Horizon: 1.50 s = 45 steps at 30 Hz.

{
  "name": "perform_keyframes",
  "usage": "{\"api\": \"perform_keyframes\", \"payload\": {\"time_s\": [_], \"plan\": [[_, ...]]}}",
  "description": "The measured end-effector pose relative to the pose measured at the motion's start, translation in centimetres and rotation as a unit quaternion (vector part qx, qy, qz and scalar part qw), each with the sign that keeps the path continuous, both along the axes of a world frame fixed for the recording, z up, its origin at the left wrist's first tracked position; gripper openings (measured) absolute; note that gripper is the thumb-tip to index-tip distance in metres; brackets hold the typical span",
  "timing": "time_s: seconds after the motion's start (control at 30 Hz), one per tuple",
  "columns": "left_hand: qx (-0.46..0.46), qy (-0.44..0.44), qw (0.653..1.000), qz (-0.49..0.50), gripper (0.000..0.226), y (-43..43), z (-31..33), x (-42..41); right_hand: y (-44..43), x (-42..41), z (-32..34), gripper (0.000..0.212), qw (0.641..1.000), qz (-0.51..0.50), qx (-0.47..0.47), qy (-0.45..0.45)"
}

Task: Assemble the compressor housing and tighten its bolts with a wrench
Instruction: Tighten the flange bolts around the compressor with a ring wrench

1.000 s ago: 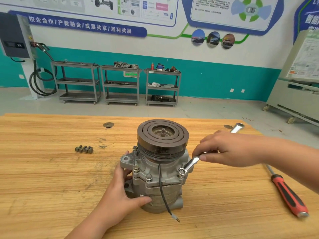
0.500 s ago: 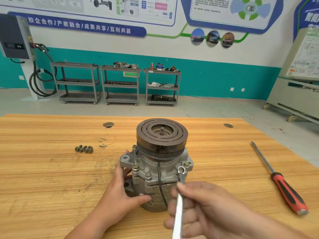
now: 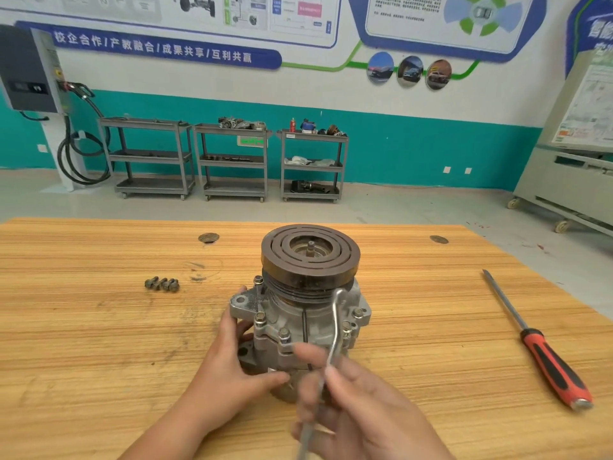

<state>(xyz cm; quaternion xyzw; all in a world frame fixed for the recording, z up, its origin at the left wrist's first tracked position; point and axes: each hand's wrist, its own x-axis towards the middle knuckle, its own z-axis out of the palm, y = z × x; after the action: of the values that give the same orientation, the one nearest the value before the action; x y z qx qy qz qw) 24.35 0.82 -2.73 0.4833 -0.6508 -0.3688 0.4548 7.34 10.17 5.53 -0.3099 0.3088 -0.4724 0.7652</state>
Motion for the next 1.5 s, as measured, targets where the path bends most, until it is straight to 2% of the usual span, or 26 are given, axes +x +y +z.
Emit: {"api": "perform_keyframes", "payload": {"time_s": [0.07,0.13,0.2,0.27,0.37,0.5,0.57,0.7,0.9,0.97,1.0,1.07,1.17,1.2,1.27,1.33,1.4,1.5], "plan": [[0.003,-0.013,1.000,-0.012,0.101,-0.1,-0.2,0.5,-0.6,-3.1,-0.5,0.019,0.991,-0.031,-0.020,0.132],[-0.002,-0.013,1.000,-0.012,0.105,-0.4,-0.4,0.5,-1.6,-6.4,0.1,0.025,0.943,-0.041,-0.104,0.314],[0.004,-0.011,1.000,-0.013,0.105,-0.4,-0.3,0.6,-2.9,-9.3,1.6,0.030,0.844,-0.039,-0.227,0.484],[0.010,-0.010,1.000,-0.008,0.103,-0.5,-0.5,0.6,-4.4,-11.0,3.6,0.033,0.732,-0.004,-0.312,0.605],[0.000,-0.014,1.000,-0.007,0.103,-0.5,-0.6,0.6,-6.8,-11.1,6.3,0.038,0.617,0.098,-0.345,0.700],[-0.001,-0.012,1.000,-0.014,0.104,-0.5,-0.7,0.7,-9.5,-9.4,8.8,0.023,0.524,0.217,-0.342,0.749],[0.002,-0.007,1.000,-0.016,0.103,-0.5,-0.6,0.6,-10.8,-8.7,9.9,0.024,0.479,0.256,-0.332,0.772],[0.002,0.006,1.000,-0.023,0.112,-0.4,-0.5,0.5,-12.5,-8.1,11.0,0.028,0.458,0.303,-0.280,0.787],[0.005,0.015,1.000,-0.027,0.120,-0.4,-0.5,0.5,-12.6,-7.7,11.3,0.029,0.441,0.315,-0.267,0.797],[0.005,0.012,1.000,-0.024,0.116,-0.3,-0.4,0.5,-12.0,-7.9,11.4,0.026,0.461,0.345,-0.221,0.787],[0.005,0.010,1.000,-0.025,0.112,-0.3,-0.3,0.4,-11.6,-8.0,11.3,0.024,0.500,0.369,-0.178,0.763],[0.005,0.009,1.000,-0.025,0.108,-0.3,-0.2,0.4,-10.8,-8.4,10.8,0.024,0.613,0.400,-0.095,0.674],[0.006,0.012,1.000,-0.023,0.107,-0.4,-0.4,0.4,-8.7,-8.6,9.1,0.024,0.791,0.372,0.001,0.485],[0.005,0.013,1.000,-0.022,0.109,-0.4,-0.4,0.5,-7.6,-8.3,8.3,0.022,0.843,0.345,0.032,0.412],[0.005,0.012,1.000,-0.024,0.114,-0.4,-0.5,0.6,-5.3,-6.8,6.4,0.022,0.915,0.266,0.071,0.295],[0.003,0.009,1.000,-0.026,0.119,-0.5,-0.6,0.6,-3.3,-4.5,4.9,0.026,0.965,0.154,0.096,0.191],[-0.006,0.002,1.000,-0.023,0.121,-0.4,-0.5,0.5,-2.3,-2.2,3.9,0.029,0.990,0.056,0.124,0.041],[-0.011,-0.010,1.000,-0.010,0.130,-0.3,-0.4,0.3,-2.3,0.9,3.2,0.032,0.973,-0.017,0.130,-0.190]]}}
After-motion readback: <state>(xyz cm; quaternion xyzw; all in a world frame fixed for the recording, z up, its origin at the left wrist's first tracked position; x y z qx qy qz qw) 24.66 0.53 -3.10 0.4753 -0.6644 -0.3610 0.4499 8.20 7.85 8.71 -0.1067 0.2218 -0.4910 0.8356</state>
